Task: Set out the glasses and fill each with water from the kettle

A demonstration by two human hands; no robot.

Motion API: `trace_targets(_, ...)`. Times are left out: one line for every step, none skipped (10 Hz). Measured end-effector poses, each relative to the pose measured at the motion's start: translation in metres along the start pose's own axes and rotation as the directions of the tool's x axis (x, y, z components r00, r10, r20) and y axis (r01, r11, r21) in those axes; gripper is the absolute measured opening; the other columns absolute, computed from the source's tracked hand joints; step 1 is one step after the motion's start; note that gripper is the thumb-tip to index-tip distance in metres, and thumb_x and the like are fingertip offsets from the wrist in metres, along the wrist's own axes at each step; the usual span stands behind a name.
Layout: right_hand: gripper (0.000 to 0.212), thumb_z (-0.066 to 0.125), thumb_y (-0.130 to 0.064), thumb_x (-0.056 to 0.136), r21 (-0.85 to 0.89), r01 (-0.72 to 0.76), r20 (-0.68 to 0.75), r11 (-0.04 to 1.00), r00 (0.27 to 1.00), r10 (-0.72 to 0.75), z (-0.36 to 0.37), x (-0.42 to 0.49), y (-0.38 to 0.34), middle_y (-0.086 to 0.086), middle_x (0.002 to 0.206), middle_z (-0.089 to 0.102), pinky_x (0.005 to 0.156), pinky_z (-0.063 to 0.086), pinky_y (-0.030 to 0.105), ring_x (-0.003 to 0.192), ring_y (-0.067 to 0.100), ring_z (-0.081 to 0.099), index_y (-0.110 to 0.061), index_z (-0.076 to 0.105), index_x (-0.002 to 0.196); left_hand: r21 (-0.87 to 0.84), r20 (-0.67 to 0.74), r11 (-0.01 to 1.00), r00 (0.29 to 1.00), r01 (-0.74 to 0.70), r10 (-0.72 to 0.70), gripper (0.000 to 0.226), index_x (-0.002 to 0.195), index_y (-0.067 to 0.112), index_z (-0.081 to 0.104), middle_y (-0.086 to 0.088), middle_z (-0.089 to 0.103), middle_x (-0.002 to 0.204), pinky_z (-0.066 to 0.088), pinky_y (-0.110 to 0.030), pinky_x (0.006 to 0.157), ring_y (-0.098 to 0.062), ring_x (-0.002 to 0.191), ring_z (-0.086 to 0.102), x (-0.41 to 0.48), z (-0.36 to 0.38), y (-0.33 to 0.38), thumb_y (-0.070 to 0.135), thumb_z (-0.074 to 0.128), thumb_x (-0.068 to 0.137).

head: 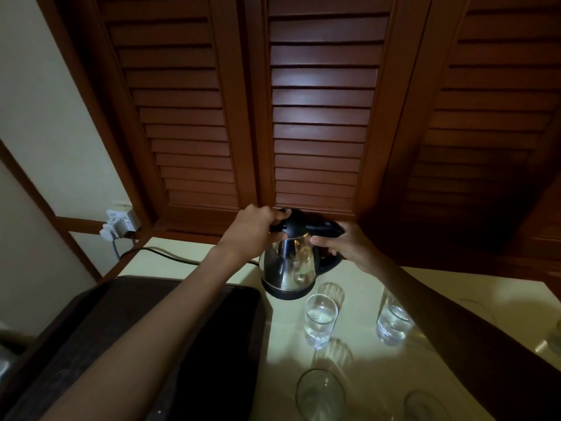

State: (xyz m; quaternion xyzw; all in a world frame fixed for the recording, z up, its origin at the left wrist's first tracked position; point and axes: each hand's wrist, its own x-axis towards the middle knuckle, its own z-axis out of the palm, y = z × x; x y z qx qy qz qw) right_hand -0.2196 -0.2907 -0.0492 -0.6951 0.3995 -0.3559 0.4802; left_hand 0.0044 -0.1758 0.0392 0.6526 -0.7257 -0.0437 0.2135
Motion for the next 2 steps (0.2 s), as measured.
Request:
trace_targets(0.037,0.094,-0.026,0.076,0.037,0.004,-0.037,0.999,0.999,-0.003,-0.002,-0.002,0.004,0.004,0.104,0.082,0.075,0.062,0.037,0.084,0.025,0.077,-0.024,0.076,0.108,0.000,-0.009,1.000,1.000,0.002,-0.002,0.061,0.148,0.029,0.056,-0.008,0.073,0.128,0.052,-0.037,0.104,-0.026,0.119,0.066,0.004,0.003,0.001,0.029,0.078,0.091)
trace_targets(0.053,0.098,-0.023,0.069,-0.051,-0.060,-0.039,0.997,0.998,0.058,-0.008,-0.008,-0.007,-0.003,0.112,0.076,0.100,0.057,0.041,0.106,0.016,0.073,-0.027,0.069,0.113,-0.040,-0.006,0.999,1.000,0.009,-0.010,0.062,0.145,0.026,0.059,-0.007,0.075,0.126,0.053,-0.032,0.104,-0.022,0.115,0.070,0.004,-0.002,0.006,0.023,0.082,0.088)
